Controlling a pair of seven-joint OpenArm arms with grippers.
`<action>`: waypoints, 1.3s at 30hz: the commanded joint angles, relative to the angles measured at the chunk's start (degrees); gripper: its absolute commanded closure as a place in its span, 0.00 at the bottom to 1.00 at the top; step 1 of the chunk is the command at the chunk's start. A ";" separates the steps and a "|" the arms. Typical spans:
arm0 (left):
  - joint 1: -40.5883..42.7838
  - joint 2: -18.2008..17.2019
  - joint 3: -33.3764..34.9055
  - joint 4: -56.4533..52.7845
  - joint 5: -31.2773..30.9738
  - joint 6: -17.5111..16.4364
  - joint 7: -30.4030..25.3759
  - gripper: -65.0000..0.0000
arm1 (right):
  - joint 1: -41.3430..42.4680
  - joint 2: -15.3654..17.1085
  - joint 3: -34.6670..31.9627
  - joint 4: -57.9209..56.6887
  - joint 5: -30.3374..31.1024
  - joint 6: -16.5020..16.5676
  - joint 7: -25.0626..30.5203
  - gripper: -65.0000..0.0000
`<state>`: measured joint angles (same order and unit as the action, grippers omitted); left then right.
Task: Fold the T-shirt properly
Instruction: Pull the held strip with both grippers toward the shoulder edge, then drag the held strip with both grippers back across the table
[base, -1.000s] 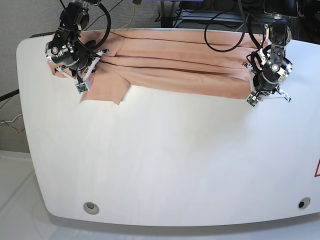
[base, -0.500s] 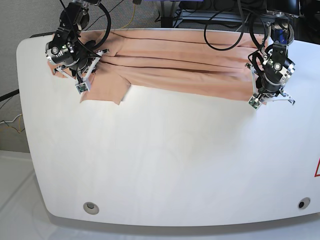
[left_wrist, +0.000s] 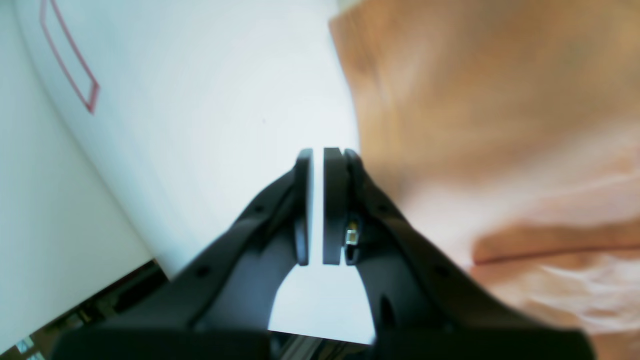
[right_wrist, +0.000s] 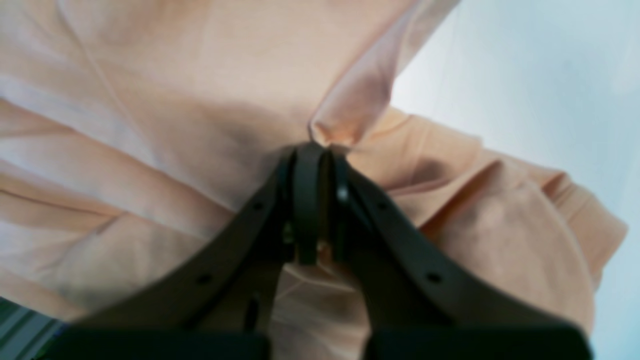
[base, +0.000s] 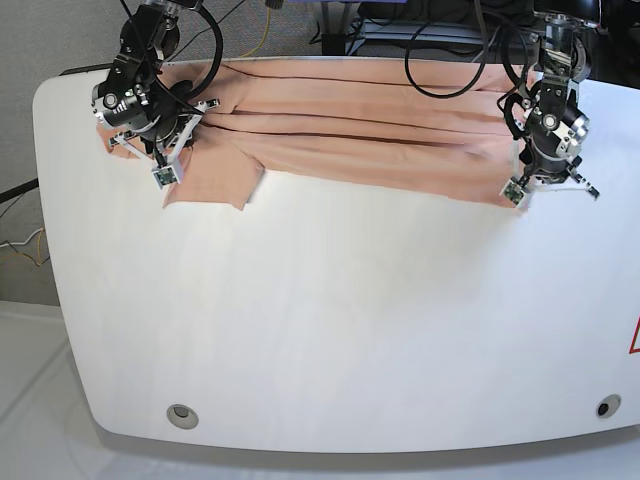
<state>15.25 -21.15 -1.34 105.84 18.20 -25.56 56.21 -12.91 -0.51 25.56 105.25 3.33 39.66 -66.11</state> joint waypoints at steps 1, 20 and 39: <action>1.77 -0.44 -0.19 2.42 0.57 0.29 1.77 0.97 | -0.50 -0.41 -0.11 -0.77 -0.65 0.34 -1.45 1.00; 10.82 5.37 -0.46 4.62 0.66 0.29 2.04 0.97 | -0.94 -0.41 -0.20 -0.94 -0.65 0.34 2.24 1.00; 8.89 9.41 -0.46 2.86 0.49 0.29 -4.03 0.97 | -0.59 -0.41 -0.29 -1.03 -0.56 0.34 2.85 1.00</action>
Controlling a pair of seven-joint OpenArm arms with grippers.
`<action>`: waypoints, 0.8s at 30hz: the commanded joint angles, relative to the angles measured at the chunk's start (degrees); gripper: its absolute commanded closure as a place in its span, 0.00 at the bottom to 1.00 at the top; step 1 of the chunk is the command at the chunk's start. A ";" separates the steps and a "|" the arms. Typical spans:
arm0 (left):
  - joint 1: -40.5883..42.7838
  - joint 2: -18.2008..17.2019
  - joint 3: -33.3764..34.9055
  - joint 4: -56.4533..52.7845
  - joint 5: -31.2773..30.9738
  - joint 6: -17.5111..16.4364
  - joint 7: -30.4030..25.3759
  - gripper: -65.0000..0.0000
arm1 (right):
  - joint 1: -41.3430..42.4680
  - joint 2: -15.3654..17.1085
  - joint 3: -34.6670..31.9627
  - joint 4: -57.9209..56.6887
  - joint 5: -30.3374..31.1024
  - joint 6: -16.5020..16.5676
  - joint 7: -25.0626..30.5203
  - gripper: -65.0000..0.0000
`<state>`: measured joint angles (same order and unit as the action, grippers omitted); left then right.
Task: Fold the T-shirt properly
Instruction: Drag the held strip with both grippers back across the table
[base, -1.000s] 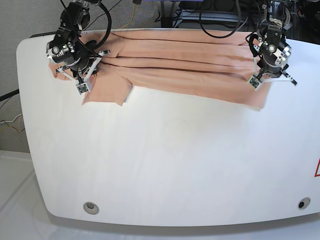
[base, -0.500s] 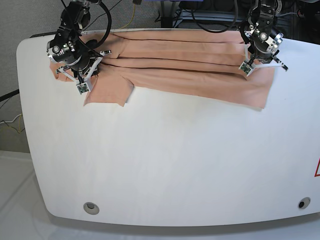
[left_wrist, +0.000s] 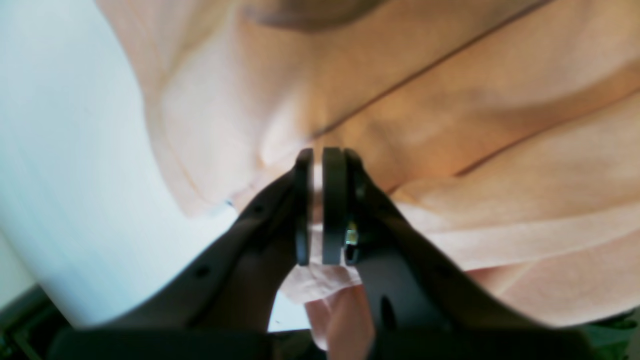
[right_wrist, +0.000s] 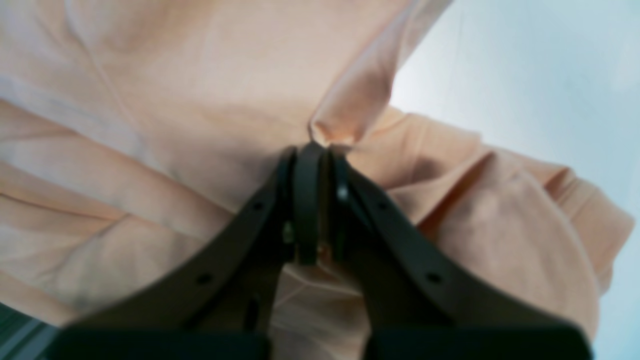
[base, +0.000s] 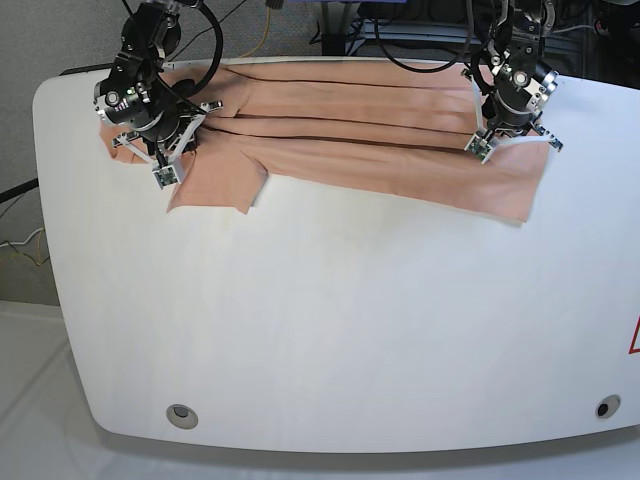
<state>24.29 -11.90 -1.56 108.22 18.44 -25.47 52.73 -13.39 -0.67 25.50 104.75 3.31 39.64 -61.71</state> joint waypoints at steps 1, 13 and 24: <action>-0.16 0.25 -0.24 0.48 0.24 0.20 -0.64 0.97 | -0.02 -0.26 -0.22 -0.53 -0.54 0.36 -1.01 1.00; -3.15 1.40 0.02 -2.60 0.16 0.20 -1.43 0.97 | 3.50 -0.26 -0.22 -4.05 -0.63 0.36 1.10 1.00; -7.20 1.22 -0.24 -12.88 0.16 0.20 -8.20 0.97 | 8.33 -0.26 -0.22 -11.78 -0.89 0.36 6.11 1.00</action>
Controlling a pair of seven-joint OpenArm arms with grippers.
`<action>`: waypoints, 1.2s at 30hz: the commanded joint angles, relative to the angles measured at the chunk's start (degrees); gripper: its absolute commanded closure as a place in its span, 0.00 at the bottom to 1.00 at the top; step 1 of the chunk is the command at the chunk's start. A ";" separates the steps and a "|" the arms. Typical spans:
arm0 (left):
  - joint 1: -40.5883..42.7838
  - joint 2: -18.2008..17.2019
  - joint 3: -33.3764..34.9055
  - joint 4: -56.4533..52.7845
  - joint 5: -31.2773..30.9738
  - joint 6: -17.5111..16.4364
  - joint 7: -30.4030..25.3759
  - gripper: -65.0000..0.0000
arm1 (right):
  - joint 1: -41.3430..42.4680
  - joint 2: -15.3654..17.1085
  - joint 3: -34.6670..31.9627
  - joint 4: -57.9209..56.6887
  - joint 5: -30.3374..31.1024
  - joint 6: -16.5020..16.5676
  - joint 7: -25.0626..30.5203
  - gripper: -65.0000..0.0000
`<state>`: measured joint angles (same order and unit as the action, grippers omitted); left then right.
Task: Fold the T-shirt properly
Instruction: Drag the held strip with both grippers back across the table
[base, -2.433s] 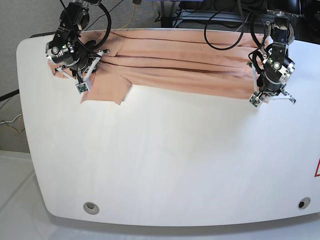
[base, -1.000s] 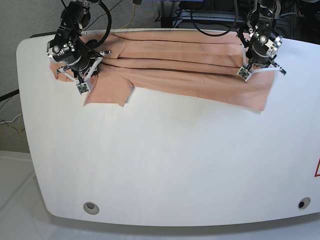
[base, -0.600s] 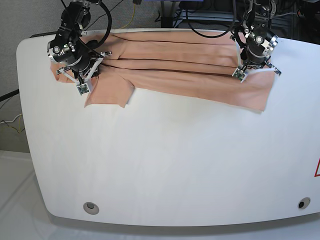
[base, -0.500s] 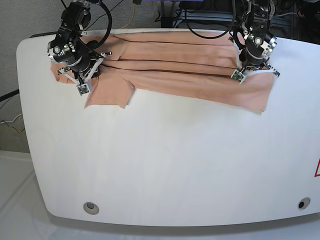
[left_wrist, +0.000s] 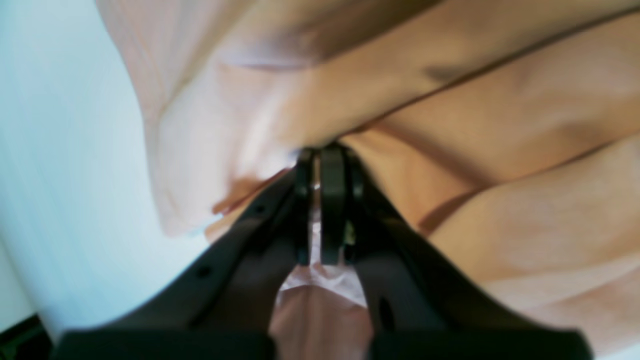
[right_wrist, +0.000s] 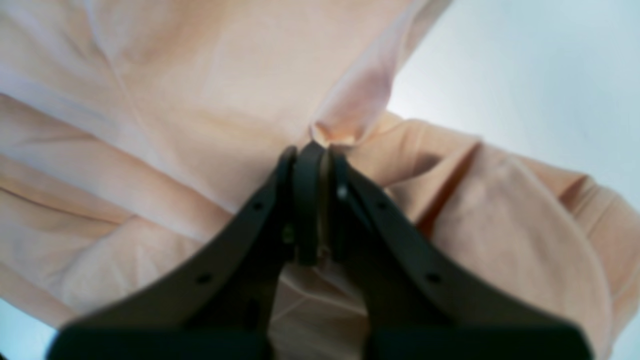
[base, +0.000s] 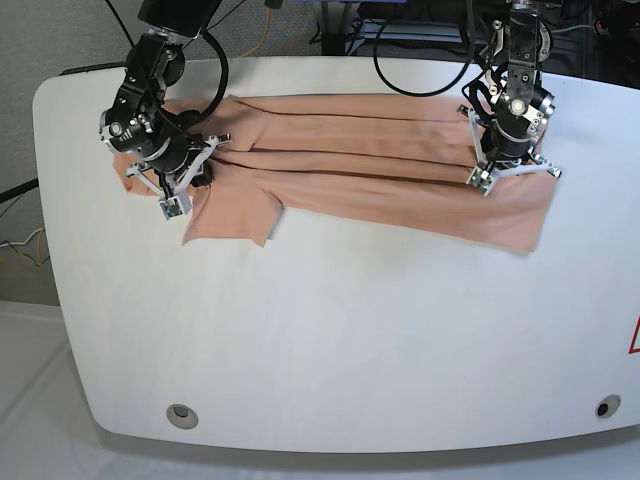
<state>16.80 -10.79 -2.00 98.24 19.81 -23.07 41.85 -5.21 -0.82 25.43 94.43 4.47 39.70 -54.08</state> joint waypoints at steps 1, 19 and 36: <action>-0.31 0.11 0.20 -3.86 -1.22 -2.20 2.33 0.97 | 0.60 -0.10 -0.16 -2.17 -2.05 0.30 -0.73 1.00; -8.84 -0.16 0.20 -11.95 -1.31 -2.20 1.98 0.97 | 10.18 1.48 0.20 -16.59 -2.23 0.30 7.54 1.00; -15.70 -1.65 0.20 -21.53 -1.31 -2.20 -3.38 0.97 | 16.69 2.89 0.20 -24.24 -2.14 0.30 12.37 1.00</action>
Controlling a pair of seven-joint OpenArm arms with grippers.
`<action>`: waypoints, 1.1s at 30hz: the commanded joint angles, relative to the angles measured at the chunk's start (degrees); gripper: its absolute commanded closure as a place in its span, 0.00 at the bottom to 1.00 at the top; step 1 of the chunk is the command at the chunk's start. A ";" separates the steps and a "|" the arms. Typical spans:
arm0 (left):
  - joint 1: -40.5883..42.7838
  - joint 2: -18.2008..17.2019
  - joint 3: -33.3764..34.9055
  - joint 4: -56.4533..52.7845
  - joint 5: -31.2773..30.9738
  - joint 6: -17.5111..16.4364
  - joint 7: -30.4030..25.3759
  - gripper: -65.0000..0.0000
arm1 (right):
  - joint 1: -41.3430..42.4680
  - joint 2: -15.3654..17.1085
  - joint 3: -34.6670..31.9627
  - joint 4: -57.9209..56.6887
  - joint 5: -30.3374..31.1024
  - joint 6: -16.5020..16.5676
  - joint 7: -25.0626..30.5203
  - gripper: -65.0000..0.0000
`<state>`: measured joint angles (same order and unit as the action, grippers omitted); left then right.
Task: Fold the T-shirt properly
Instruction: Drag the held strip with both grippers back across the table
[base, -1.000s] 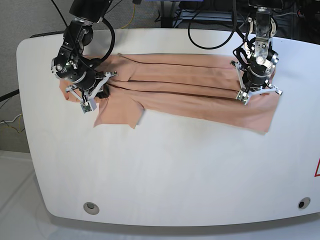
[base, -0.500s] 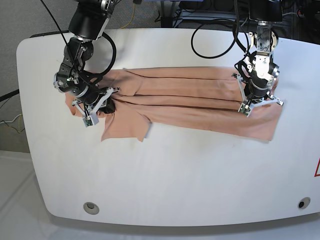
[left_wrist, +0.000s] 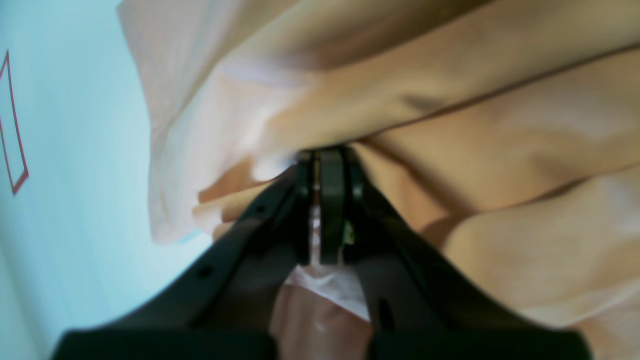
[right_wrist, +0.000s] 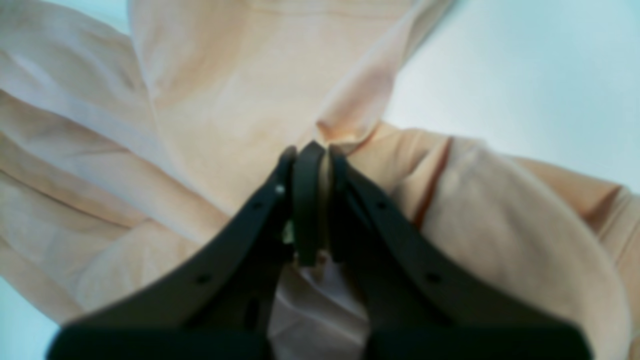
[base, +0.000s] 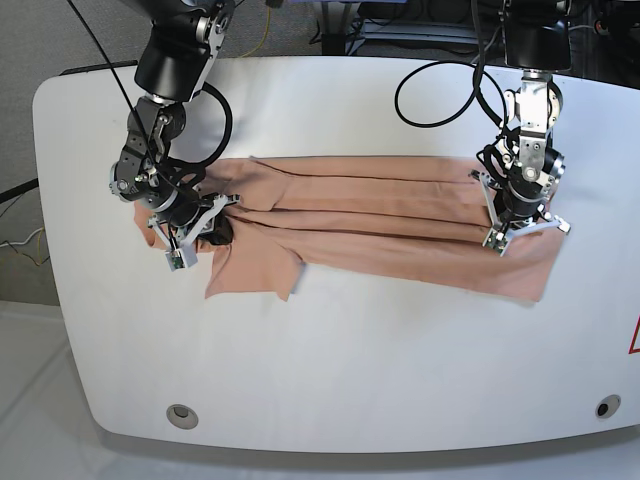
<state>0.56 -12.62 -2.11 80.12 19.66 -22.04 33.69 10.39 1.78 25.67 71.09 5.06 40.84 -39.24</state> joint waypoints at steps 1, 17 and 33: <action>-0.07 0.18 0.31 -4.38 -1.15 -3.23 4.42 0.97 | 1.69 0.46 -0.04 -1.24 -2.73 -0.84 -2.47 1.00; -2.27 0.09 0.31 -2.80 -0.89 -3.14 4.07 0.97 | 4.68 1.52 -0.04 1.66 -2.55 -0.84 -2.82 0.99; -2.27 0.18 -0.13 4.67 -0.72 -3.14 4.68 0.92 | 3.80 1.16 0.04 6.32 -2.47 -0.84 -2.91 0.39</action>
<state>-0.99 -12.10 -1.96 83.05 19.44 -24.93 37.89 13.47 2.55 25.56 76.20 1.72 40.03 -43.18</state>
